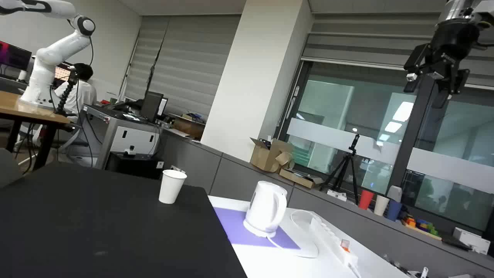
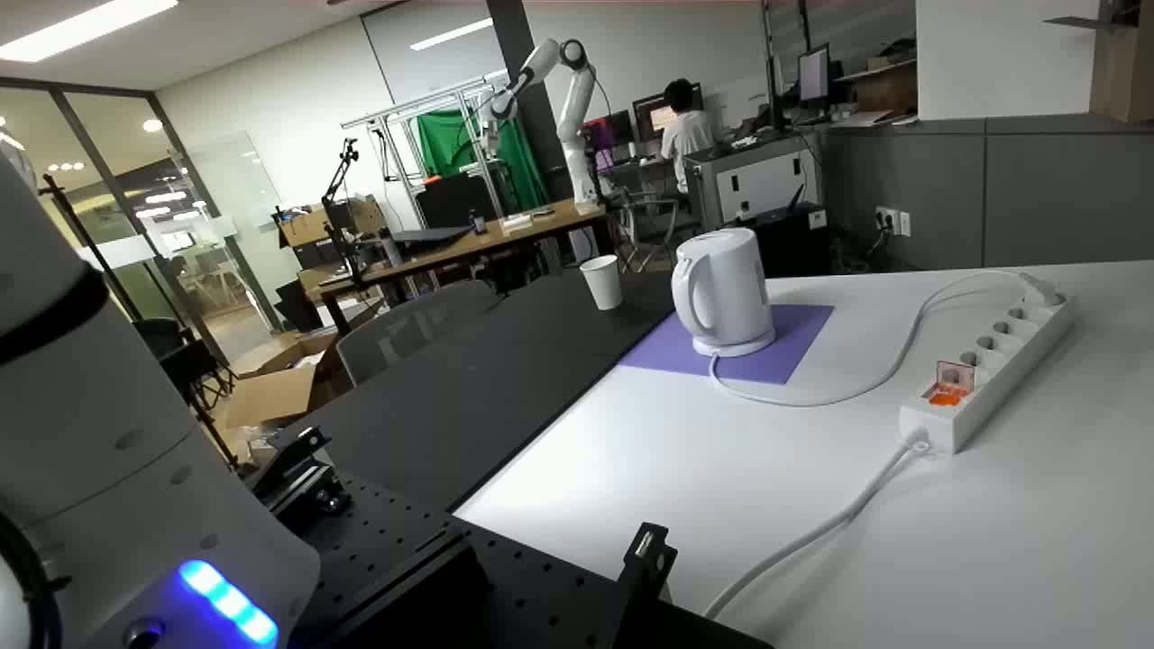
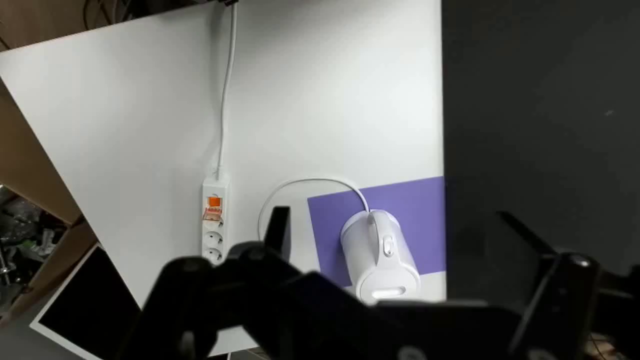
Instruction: Turn on the extension cord switch
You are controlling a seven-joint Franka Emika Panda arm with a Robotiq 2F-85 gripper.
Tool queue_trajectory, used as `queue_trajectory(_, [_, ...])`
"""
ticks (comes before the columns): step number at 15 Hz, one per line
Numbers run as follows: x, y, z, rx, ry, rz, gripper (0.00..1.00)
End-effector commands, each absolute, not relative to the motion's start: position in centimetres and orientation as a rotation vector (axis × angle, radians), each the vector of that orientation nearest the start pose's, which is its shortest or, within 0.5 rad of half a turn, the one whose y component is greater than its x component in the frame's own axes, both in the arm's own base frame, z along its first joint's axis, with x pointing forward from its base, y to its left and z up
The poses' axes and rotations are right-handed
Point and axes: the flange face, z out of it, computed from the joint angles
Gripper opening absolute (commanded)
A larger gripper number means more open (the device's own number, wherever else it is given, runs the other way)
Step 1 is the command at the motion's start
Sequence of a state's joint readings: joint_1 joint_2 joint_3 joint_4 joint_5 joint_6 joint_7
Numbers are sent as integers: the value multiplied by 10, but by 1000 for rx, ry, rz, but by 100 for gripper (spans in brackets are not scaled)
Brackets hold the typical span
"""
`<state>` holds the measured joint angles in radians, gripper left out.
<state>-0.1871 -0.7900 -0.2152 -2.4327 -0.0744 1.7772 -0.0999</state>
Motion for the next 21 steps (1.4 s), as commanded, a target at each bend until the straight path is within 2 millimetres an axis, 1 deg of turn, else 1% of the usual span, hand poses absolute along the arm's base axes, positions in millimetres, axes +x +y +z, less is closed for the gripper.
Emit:
queue_trajectory(1, [294, -149, 568, -3063, 367, -214, 100])
queue_trajectory(9, [294, -149, 569, -3063, 368, -220, 100])
queue_trajectory(11, [302, -155, 557, -3039, 367, -344, 100])
queue_trajectory(13, [316, -166, 532, -3055, 322, -450, 100])
queue_trajectory(14, [324, -173, 516, -3061, 318, -482, 75])
queue_trajectory(15, [333, -181, 498, -3063, 321, -495, 74])
queue_trajectory(16, [342, -190, 476, -3058, 322, -497, 68])
queue_trajectory(17, [351, -197, 456, -3053, 339, -486, 60])
queue_trajectory(20, [373, -215, 399, -3078, 370, -470, 38])
queue_trajectory(21, [380, -220, 384, -3090, 369, -457, 32])
